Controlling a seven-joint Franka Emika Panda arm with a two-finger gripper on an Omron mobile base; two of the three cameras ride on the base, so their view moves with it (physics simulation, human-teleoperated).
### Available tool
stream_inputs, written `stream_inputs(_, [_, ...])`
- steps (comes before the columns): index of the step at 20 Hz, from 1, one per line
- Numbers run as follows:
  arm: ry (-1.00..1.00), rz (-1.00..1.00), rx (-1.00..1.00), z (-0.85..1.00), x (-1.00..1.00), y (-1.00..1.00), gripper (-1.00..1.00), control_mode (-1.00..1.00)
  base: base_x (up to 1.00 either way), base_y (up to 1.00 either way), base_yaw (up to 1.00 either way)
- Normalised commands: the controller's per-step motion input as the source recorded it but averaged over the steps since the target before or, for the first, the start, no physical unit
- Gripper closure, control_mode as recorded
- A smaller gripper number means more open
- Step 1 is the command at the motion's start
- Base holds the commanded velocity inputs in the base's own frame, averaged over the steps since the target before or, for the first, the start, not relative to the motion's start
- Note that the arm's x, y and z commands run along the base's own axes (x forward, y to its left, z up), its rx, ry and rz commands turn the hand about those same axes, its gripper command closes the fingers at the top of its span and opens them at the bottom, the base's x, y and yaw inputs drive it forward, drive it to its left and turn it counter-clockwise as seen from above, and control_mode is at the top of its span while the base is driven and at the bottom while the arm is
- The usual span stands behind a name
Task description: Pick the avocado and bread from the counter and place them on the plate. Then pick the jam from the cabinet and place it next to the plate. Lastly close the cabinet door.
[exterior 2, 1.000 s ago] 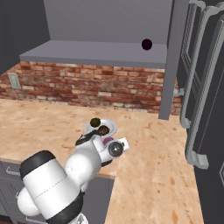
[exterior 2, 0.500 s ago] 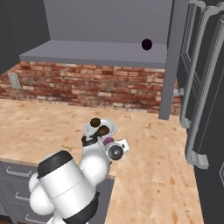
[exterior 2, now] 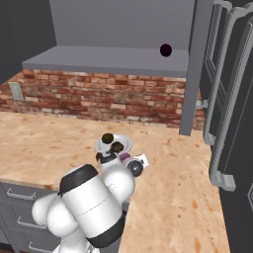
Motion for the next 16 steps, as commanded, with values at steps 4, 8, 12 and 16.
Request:
stream_inputs(4, [0.0, 0.0, 0.0, -0.14, 0.15, 0.05, 1.0, -1.0, 0.0, 0.0, 0.0])
stream_inputs(8, [0.0, 0.0, 0.0, -0.17, 0.16, 0.11, 1.0, -1.0, 0.0, 0.0, 0.0])
stream_inputs(12, [0.0, 0.0, 0.0, -0.21, 0.08, 0.16, -1.0, -1.0, 0.0, 0.0, 0.0])
stream_inputs(16, [-0.04, 0.0, -0.01, -0.18, -0.18, -0.01, -1.0, -1.0, 0.0, 0.0, 0.0])
